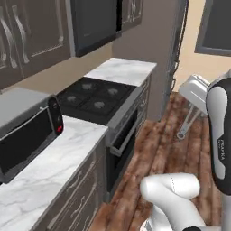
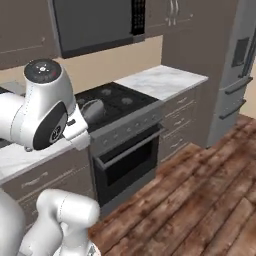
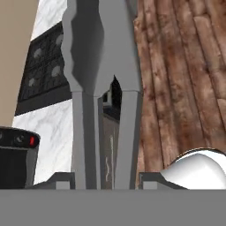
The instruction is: Take the tongs from the drawer on the left and place them on the dining counter next to the tray containing the kebab skewer.
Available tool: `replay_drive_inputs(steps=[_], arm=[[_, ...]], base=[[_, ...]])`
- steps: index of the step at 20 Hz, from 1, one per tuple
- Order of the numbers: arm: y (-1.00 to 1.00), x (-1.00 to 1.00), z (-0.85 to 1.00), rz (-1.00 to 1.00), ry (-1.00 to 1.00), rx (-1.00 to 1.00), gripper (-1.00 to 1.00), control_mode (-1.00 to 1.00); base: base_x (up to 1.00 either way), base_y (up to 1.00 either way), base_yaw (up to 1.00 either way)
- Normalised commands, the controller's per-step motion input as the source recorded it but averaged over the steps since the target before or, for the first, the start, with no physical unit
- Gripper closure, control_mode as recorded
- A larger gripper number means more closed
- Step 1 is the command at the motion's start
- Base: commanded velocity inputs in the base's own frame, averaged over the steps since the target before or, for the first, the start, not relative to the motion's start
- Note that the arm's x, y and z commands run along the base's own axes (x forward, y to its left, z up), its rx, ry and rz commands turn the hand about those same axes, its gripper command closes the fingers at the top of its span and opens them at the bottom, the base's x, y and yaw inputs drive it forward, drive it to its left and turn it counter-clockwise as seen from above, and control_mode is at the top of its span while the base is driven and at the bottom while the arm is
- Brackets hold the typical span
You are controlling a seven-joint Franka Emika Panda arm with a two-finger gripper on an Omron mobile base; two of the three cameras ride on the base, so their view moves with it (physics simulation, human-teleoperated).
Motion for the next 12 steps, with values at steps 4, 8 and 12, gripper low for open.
replay_drive_inputs(steps=[4,8,12], arm=[[0.00,0.00,0.00,0.00,0.00,0.00,1.00,1.00],[0.00,0.00,0.00,0.00,0.00,0.00,1.00,1.00],[0.00,0.00,0.00,0.00,0.00,0.00,1.00,1.00]], base=[[0.27,-1.00,-0.78],[0.56,-0.88,-0.73],[0.65,-0.78,-0.72]])
